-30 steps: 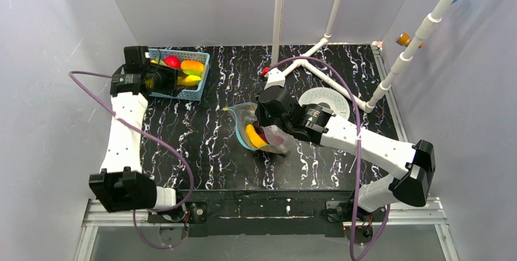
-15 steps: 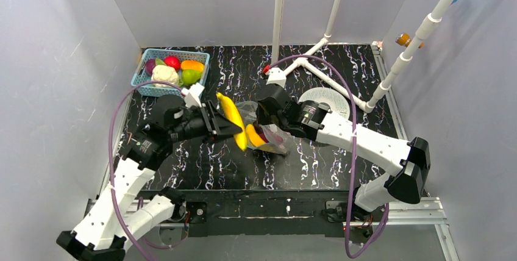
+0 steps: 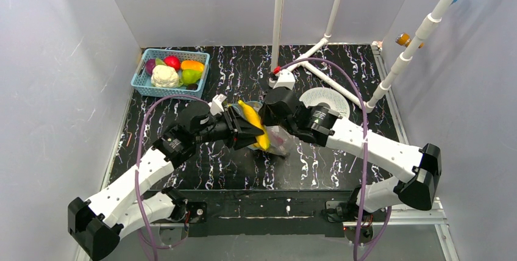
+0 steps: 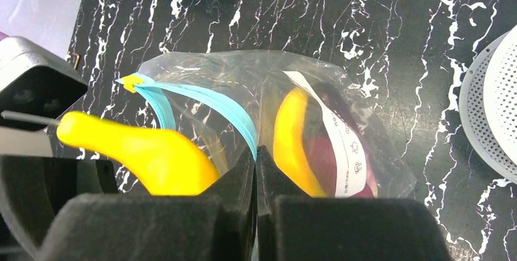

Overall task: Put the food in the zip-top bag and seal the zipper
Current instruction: Place the fake fruit in the zipper food storage bag.

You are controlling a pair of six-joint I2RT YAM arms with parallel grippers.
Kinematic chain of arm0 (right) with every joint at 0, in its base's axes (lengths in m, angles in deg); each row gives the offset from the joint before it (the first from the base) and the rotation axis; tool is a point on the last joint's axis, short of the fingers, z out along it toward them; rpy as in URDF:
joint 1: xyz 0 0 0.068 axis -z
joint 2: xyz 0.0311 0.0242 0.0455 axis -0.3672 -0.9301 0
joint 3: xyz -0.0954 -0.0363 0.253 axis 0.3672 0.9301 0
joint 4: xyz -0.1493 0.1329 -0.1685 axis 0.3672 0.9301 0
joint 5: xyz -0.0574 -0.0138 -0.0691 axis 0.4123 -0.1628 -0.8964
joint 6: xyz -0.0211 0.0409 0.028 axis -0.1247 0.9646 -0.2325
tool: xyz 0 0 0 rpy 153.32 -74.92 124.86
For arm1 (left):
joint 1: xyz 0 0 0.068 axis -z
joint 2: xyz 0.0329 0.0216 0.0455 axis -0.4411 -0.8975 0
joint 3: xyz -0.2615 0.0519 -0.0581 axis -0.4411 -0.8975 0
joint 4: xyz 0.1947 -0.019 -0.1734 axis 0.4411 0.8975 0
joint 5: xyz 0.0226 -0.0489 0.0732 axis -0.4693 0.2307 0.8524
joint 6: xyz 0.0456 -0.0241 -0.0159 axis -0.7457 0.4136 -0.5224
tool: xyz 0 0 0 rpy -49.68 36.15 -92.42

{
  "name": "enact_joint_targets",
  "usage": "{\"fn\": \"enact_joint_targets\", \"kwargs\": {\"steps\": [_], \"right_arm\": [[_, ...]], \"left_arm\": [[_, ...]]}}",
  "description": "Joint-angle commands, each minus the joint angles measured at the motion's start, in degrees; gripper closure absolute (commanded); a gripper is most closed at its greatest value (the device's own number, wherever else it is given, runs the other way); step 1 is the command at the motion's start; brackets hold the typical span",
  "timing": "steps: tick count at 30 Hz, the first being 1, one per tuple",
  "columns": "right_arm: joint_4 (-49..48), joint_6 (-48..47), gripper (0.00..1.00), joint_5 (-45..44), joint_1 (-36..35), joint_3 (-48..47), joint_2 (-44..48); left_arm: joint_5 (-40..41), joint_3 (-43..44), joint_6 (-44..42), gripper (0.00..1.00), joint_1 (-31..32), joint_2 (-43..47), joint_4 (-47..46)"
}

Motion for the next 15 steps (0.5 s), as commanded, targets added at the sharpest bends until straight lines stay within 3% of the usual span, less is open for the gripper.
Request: {"fn": "enact_joint_targets", "kwargs": {"steps": [1,4,11,15], "right_arm": [[-6.0,-1.4,0.99,1.1,-0.4,1.4,3.1],[-6.0,-1.5,0.99,1.6,-0.5,2.1,3.8],[-7.6,-2.4,0.99,2.0,-0.6,3.8,5.2],[-7.5,-2.4,0.99,2.8,-0.6,3.5,5.7]], "left_arm": [[1.2,-4.2,11.0,0.94,0.2,1.0,-10.8],[3.2,-7.2,15.2,0.93,0.2,1.1,-13.7],[5.8,-6.7,15.2,0.88,0.3,0.7,-9.9],[8.0,-6.4,14.4,0.61,0.2,1.3,-7.8]]}}
